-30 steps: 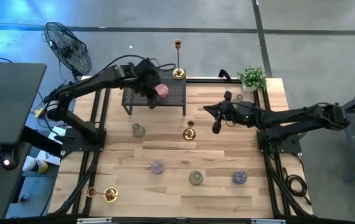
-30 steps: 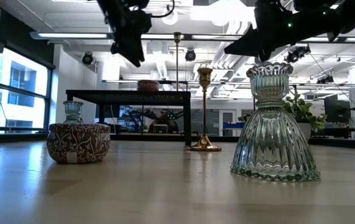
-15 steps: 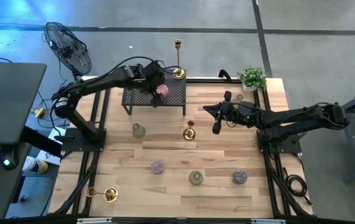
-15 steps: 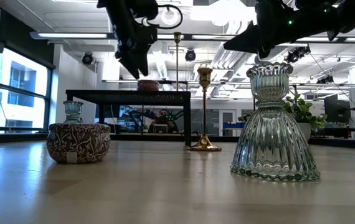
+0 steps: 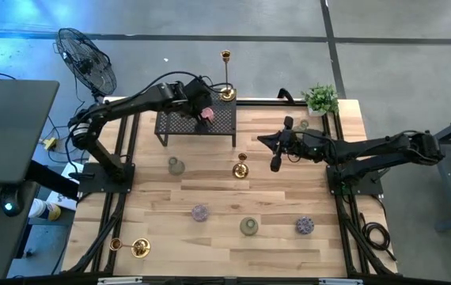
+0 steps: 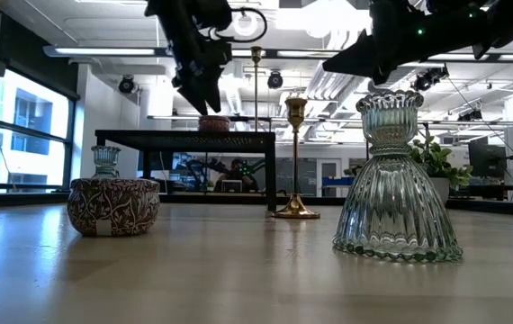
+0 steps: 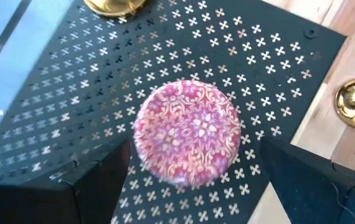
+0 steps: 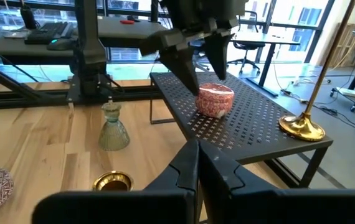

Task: Pick & Place candle stick holders
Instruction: Put the pink patterned scented candle on the shelf

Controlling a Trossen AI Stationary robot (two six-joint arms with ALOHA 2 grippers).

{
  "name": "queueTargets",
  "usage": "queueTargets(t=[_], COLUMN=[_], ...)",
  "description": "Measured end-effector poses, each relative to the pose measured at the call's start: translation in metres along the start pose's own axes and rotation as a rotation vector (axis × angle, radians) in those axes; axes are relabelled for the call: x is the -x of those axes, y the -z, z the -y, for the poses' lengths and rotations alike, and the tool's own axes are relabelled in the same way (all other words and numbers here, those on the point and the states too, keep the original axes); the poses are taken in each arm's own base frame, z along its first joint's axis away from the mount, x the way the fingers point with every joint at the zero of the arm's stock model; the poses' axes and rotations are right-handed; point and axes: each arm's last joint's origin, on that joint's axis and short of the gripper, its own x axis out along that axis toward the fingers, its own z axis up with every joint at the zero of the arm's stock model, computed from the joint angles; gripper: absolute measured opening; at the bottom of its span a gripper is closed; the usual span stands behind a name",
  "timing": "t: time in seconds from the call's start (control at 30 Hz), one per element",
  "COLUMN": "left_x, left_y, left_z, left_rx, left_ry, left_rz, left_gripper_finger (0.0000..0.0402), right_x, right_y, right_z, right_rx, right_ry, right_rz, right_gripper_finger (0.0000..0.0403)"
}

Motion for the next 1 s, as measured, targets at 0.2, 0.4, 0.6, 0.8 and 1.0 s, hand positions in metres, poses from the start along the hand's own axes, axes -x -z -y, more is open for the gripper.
queueTargets(t=[0.2,0.4,0.6,0.8,1.0], left_x=[-0.010,-0.018,-0.023,-0.023,-0.023], left_y=[-0.001,0.000,0.001,0.001,0.000], left_z=[-0.001,-0.005,-0.004,-0.004,-0.004], left_rx=[-0.025,-0.026,-0.045,-0.055,-0.073], left_ry=[-0.023,-0.016,-0.019,-0.023,-0.023], left_rz=[-0.023,-0.047,-0.068,-0.065,-0.062], left_gripper_finger=[0.0351,0.0351,0.0351,0.0343,0.0291], right_x=[0.000,0.000,0.000,0.000,0.000], right_y=[0.000,0.000,0.000,0.000,0.000], right_z=[0.000,0.000,0.000,0.000,0.000], right_rx=[-0.001,-0.001,-0.001,-0.001,0.003], right_ry=[0.000,0.000,0.000,0.000,0.000], right_rz=[-0.001,0.000,0.000,0.000,0.000], right_gripper_finger=[0.0001,0.0002,0.0002,0.0002,0.0001])
